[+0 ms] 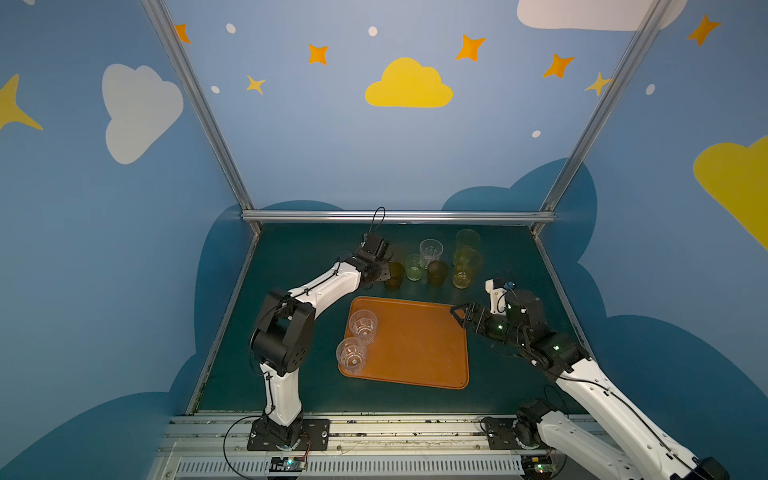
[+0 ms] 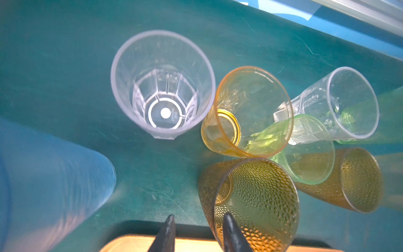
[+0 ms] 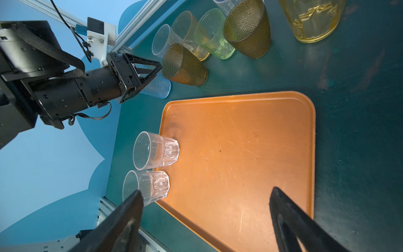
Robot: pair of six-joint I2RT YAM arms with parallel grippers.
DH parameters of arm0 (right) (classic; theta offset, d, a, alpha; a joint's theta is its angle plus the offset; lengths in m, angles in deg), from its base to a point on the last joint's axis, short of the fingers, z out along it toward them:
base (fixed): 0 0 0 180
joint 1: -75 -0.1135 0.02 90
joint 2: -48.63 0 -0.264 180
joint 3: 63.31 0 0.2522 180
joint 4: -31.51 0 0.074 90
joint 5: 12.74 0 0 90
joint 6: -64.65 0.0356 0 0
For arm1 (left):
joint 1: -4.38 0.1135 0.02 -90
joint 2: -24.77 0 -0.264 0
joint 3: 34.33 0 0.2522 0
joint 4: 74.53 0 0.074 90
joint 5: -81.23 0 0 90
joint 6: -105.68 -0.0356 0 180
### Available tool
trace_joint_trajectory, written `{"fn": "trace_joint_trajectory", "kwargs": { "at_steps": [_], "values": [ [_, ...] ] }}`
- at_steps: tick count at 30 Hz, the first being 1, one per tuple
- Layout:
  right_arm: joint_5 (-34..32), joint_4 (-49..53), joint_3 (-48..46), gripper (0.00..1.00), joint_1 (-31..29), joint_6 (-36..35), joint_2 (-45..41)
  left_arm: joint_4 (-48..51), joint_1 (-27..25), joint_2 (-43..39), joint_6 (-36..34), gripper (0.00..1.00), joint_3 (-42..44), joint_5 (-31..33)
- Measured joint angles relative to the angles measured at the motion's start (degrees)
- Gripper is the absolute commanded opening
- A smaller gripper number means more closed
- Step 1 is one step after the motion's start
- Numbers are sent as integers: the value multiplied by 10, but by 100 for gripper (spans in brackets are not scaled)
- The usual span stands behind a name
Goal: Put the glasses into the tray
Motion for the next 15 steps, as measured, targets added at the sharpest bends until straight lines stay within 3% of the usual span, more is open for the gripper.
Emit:
{"fn": "trace_joint_trajectory", "kwargs": {
  "at_steps": [7, 15],
  "values": [
    [-1, 0, -3, 89, 0, 8, 0, -2, 0, 26, -2, 29, -11, -1],
    [-6, 1, -3, 89, 0, 12, 0, 0, 1, 40, -3, 14, -17, -5]
  ]
}}
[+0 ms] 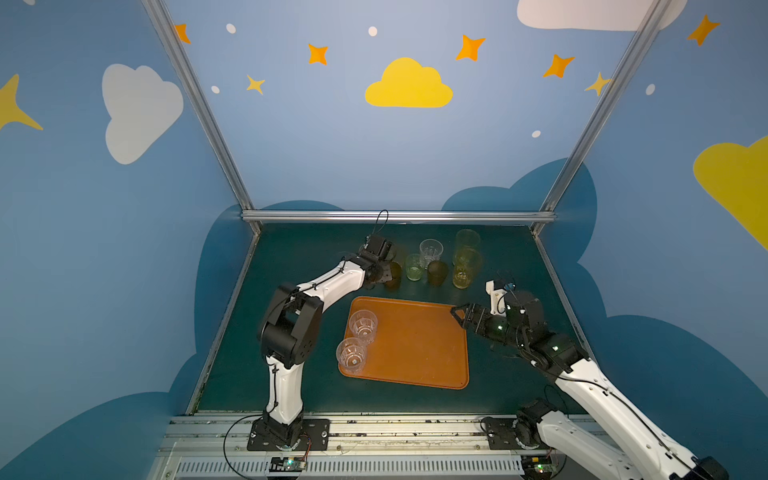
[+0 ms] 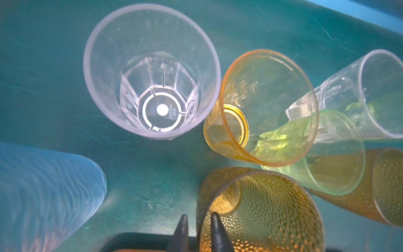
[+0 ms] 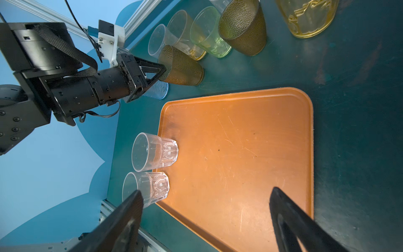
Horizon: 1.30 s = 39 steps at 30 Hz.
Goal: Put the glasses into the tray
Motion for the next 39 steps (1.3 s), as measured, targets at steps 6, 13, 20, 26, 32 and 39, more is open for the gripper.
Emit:
{"fn": "trace_joint_trajectory", "kwargs": {
  "at_steps": [6, 13, 20, 26, 32, 39],
  "values": [
    [-5, 3, 0, 89, 0, 4, 0, 0, 1, 0, 0, 11, -1, -4],
    [-16, 6, 0, 89, 0, 10, 11, -3, 1, 0, -1, 4, 3, -6],
    [-16, 3, 0, 89, 0, 12, 23, -13, 3, -7, 0, 4, 17, -9],
    [-17, 0, 0, 89, 0, 12, 31, -6, 5, -15, -2, 4, 21, -9],
    [-20, -8, 0, 89, 0, 13, 32, 7, 5, -32, -7, 4, 21, -11],
    [-21, -20, -12, 89, 0, 13, 25, 25, 5, -57, -9, 4, 20, -14]
  ]
}}
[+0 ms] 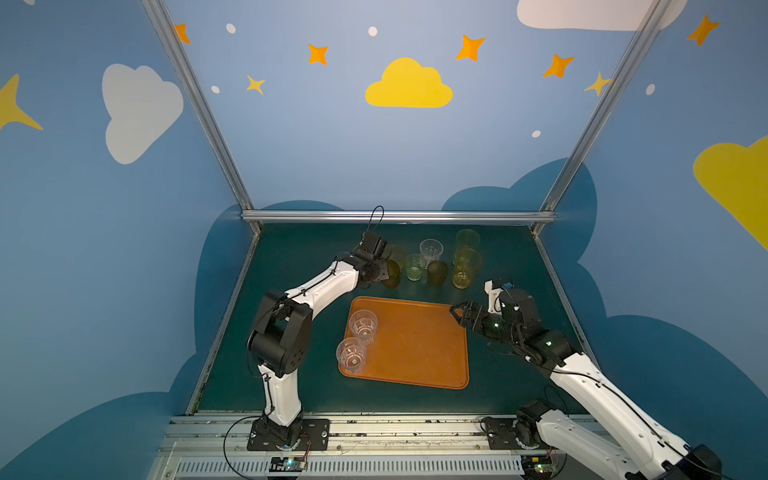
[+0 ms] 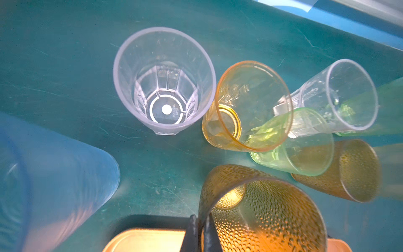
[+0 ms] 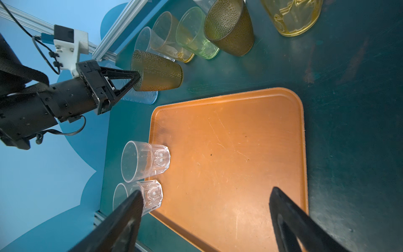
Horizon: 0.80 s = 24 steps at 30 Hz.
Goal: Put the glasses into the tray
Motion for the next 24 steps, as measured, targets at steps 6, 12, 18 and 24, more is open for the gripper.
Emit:
{"fn": "trace_joint_trajectory", "kwargs": {
  "at_steps": [6, 12, 18, 24],
  "values": [
    [0, -3, -27, 89, 0, -1, -15, 9, 0, -12, 4, 4, 2, -3],
    [7, -11, -32, 89, 0, -5, -23, 13, 0, -37, 15, 4, 31, -17],
    [17, -21, -50, 89, 0, -3, -25, 19, 0, -72, 24, 4, 53, -27],
    [21, -32, -61, 89, 0, 1, -34, 21, 0, -105, 31, 4, 66, -37]
  ]
}}
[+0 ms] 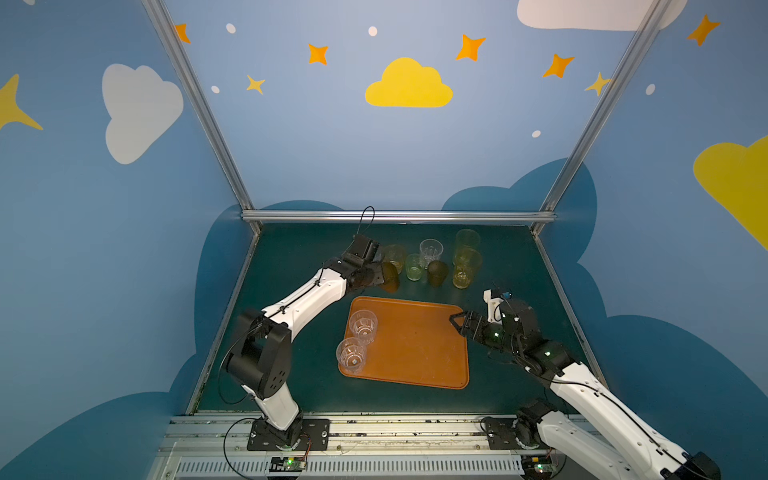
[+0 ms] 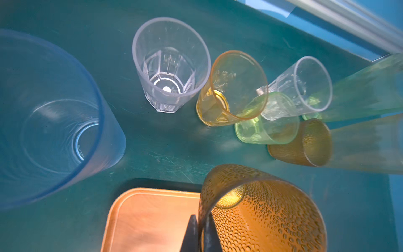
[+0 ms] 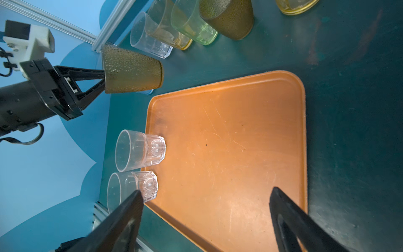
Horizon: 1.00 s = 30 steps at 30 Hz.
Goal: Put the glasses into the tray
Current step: 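Lift the dimpled olive glass with the left gripper toward the tray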
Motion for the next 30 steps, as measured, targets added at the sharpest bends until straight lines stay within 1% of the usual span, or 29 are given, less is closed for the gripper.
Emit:
{"fn": "trace_joint_trajectory", "kwargs": {
  "at_steps": [15, 30],
  "values": [
    [-1, -15, -2, 89, 0, 11, 6, 12, -8, -82, 2, 4, 68, -29],
    [-11, -22, -2, 89, 0, 16, 42, 43, -33, -241, 2, 4, 162, -34]
  ]
}}
